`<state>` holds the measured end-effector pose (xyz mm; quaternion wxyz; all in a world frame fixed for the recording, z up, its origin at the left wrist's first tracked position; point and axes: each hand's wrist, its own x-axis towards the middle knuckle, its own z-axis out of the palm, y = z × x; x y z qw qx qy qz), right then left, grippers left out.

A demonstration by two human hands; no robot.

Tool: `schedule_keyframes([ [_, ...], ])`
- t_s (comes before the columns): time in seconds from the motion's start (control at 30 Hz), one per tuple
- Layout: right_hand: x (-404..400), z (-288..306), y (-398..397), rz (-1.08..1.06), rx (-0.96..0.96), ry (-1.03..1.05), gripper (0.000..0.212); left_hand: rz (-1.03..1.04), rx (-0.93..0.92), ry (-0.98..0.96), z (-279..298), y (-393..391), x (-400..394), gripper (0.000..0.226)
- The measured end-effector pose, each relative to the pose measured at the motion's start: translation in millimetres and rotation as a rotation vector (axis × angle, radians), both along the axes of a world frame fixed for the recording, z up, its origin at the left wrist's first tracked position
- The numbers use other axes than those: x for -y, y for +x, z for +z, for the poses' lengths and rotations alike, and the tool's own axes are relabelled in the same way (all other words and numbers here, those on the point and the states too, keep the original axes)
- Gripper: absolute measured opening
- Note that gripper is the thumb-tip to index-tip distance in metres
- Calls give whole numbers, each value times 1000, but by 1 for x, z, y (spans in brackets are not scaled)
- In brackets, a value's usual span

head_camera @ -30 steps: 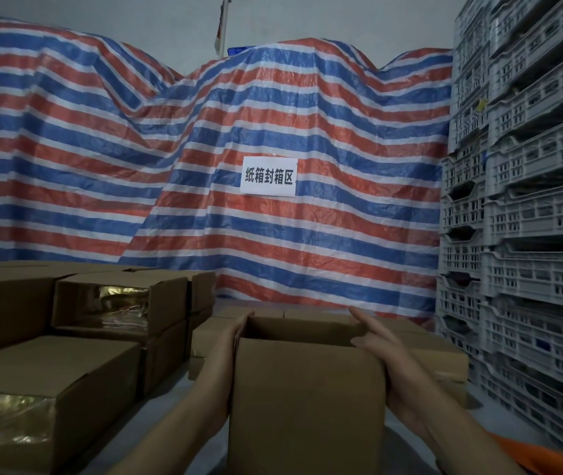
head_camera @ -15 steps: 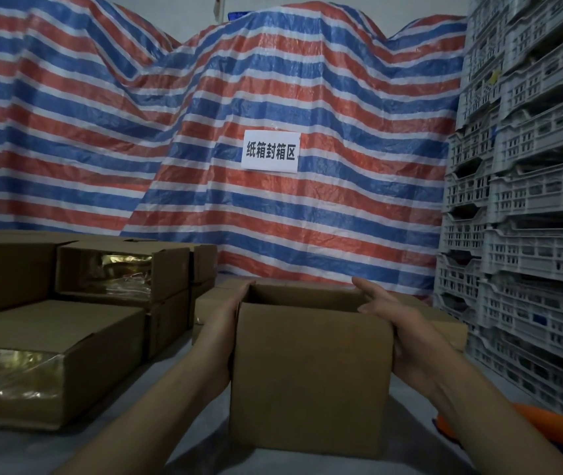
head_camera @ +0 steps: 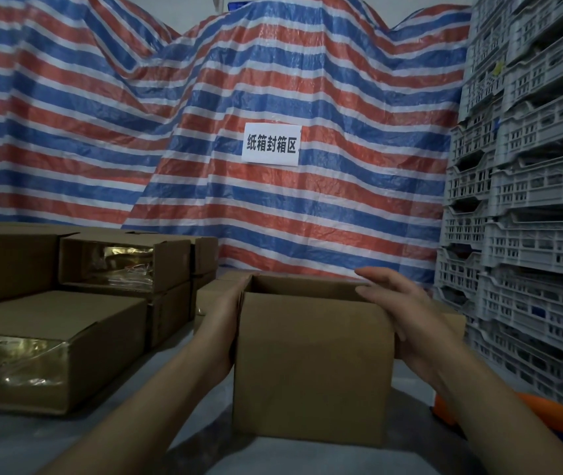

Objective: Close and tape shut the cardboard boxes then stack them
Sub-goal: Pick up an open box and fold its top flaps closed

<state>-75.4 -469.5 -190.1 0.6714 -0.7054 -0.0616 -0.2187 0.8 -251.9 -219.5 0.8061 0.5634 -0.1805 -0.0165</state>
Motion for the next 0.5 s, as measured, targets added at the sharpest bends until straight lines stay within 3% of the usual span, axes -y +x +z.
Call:
schedule_keyframes([
  [0.13,-8,-2,2,-102,87,-55,13,48,19,-6,2,1,1,36],
  [0.27,-11,-3,3,-133,91,-50,17,65,-11,-2,2,-3,4,39],
  [0.5,-5,0,-4,-7,65,-94,29,8,-44,-36,0,-1,3,41],
])
